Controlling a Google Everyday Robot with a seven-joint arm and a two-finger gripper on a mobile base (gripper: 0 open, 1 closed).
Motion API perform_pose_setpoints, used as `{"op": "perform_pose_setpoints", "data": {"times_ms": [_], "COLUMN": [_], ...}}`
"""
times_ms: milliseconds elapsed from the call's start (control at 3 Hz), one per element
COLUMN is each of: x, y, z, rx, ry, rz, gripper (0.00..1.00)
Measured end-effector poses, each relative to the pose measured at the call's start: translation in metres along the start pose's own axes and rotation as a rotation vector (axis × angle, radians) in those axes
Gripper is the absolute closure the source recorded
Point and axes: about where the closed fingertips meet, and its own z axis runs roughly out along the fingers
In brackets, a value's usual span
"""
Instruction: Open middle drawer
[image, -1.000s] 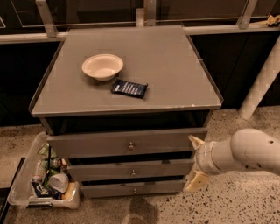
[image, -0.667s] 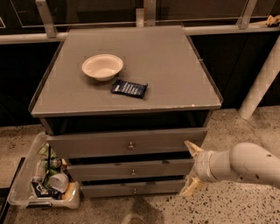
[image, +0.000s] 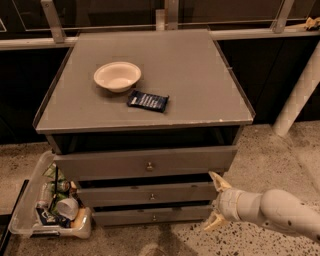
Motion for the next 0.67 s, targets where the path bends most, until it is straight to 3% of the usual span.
{"op": "perform_pose_setpoints", "data": {"times_ms": [333, 667], "x": [0.0035, -0.0027], "y": [0.0014, 0.0091], "z": [0.0054, 0.0036], "rx": [0.007, -0.002], "ry": [-0.003, -0.001], "rz": [0.01, -0.018], "gripper": [0.0, 0.0]}}
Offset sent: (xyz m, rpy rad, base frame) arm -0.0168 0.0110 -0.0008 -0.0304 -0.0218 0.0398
